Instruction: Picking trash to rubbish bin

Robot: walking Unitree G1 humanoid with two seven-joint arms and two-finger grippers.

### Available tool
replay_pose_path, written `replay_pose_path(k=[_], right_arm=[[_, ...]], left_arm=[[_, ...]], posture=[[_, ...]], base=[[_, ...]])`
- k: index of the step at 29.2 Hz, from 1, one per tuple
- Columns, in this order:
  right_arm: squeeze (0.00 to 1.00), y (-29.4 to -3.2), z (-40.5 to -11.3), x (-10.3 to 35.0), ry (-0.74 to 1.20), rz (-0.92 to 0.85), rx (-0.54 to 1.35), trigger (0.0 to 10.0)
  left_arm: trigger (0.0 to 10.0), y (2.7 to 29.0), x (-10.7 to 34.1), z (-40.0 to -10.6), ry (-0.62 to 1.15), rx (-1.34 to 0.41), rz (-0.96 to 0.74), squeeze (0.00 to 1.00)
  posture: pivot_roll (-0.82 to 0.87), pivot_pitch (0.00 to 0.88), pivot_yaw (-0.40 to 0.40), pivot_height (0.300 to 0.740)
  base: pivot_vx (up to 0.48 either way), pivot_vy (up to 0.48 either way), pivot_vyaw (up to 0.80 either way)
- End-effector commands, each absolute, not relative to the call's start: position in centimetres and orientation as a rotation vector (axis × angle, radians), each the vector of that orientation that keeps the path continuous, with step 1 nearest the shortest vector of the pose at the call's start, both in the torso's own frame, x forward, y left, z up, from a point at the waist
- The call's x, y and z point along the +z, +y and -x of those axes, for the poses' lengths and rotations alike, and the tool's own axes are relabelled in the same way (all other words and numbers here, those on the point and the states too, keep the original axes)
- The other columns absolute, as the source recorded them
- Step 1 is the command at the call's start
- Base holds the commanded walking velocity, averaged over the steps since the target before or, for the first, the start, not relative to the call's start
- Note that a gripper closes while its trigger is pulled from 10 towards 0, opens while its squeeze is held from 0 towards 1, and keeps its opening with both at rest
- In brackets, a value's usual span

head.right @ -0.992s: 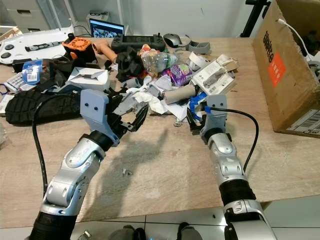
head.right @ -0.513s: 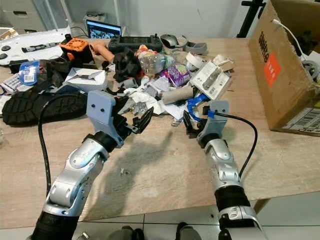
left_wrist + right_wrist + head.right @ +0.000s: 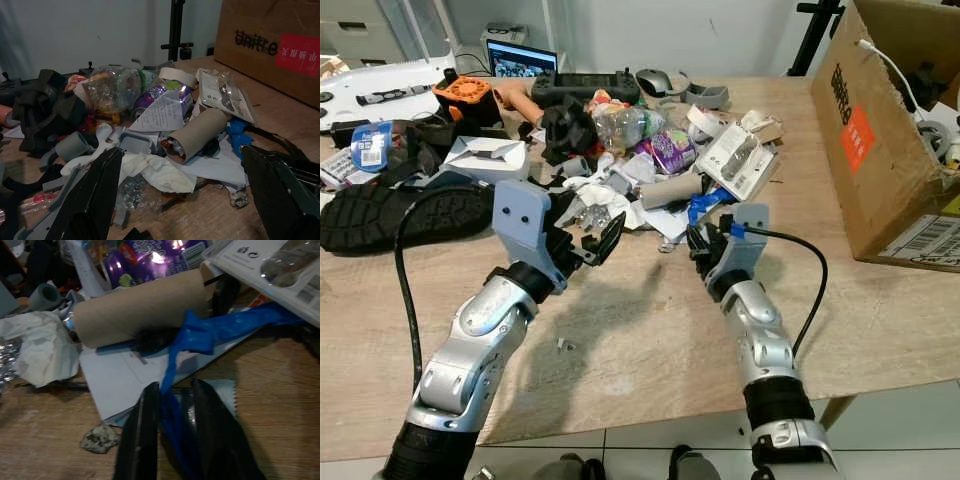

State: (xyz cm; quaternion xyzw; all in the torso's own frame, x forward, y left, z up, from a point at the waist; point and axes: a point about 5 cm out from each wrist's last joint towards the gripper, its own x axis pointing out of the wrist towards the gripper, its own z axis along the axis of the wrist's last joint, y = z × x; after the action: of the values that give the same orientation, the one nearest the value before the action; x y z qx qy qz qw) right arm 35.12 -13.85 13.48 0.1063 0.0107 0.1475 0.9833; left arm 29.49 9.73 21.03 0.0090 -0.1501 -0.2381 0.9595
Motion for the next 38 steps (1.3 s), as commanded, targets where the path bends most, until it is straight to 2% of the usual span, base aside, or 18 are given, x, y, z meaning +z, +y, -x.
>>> replay_pose_path(k=[1, 4, 6, 14, 17, 19, 20, 23, 27, 31, 36, 38], right_arm=[[0.00, -13.5, -34.4, 11.9, 0.080, -0.236, 0.303, 0.0], [0.00, -13.2, -34.3, 12.3, 0.057, -0.251, 0.318, 0.0], [0.00, -13.2, -34.3, 12.4, 0.052, -0.250, 0.324, 0.0], [0.00, -13.2, -34.6, 13.5, 0.001, -0.254, 0.333, 0.0], [0.00, -13.1, -34.8, 16.8, -0.158, -0.289, 0.368, 0.0], [0.00, -12.4, -34.7, 19.4, -0.247, -0.310, 0.473, 0.0], [0.00, -12.4, -34.7, 19.4, -0.247, -0.310, 0.473, 0.0], [0.00, -11.0, -34.2, 22.5, -0.305, -0.282, 0.633, 0.0], [0.00, -10.6, -34.2, 25.9, -0.391, -0.244, 0.691, 0.0], [0.00, -11.2, -34.2, 28.4, -0.479, -0.238, 0.680, 0.0], [0.00, -15.0, -34.9, 32.7, -0.617, -0.177, 0.562, 0.0], [0.00, -15.6, -35.0, 33.3, -0.626, -0.166, 0.549, 0.0]], left_arm=[[10.0, 9.6, 20.7, -29.4, -0.297, -0.495, -0.020, 0.00], [10.0, 9.5, 20.7, -29.4, -0.301, -0.496, -0.018, 0.00], [10.0, 9.5, 20.7, -29.5, -0.301, -0.493, -0.018, 0.00], [10.0, 9.4, 20.7, -29.5, -0.305, -0.495, -0.016, 0.00], [10.0, 9.5, 20.9, -29.5, -0.316, -0.490, -0.012, 0.00], [10.0, 9.6, 21.0, -29.7, -0.319, -0.491, -0.017, 0.00], [10.0, 9.6, 21.0, -29.7, -0.319, -0.491, -0.017, 0.00], [10.0, 9.6, 21.0, -29.7, -0.317, -0.492, -0.013, 0.00], [10.0, 9.2, 21.1, -29.8, -0.319, -0.500, -0.010, 0.00], [10.0, 9.2, 21.0, -29.5, -0.321, -0.496, -0.003, 0.00], [10.0, 9.4, 21.0, -29.8, -0.322, -0.494, -0.008, 0.00], [10.0, 9.4, 21.1, -29.9, -0.322, -0.496, -0.009, 0.00]], posture=[[0.06, 0.224, -0.022, 0.740], [0.06, 0.192, -0.025, 0.740], [0.06, 0.215, -0.027, 0.740], [0.06, 0.200, -0.028, 0.740], [0.06, 0.181, -0.025, 0.740], [0.06, 0.209, -0.024, 0.740], [0.06, 0.209, -0.024, 0.740], [0.05, 0.181, -0.022, 0.740], [0.06, 0.207, -0.031, 0.740], [0.05, 0.196, -0.029, 0.740], [0.04, 0.197, -0.032, 0.740], [0.04, 0.197, -0.032, 0.740]], base=[[0.000, 0.000, 0.00], [0.000, 0.000, 0.00], [0.000, 0.000, 0.00], [0.000, 0.000, 0.00], [0.000, 0.000, 0.00], [0.000, 0.000, 0.00], [0.000, 0.000, 0.00], [0.000, 0.000, 0.00], [0.000, 0.000, 0.00], [0.000, 0.000, 0.00], [0.000, 0.000, 0.00], [0.000, 0.000, 0.00]])
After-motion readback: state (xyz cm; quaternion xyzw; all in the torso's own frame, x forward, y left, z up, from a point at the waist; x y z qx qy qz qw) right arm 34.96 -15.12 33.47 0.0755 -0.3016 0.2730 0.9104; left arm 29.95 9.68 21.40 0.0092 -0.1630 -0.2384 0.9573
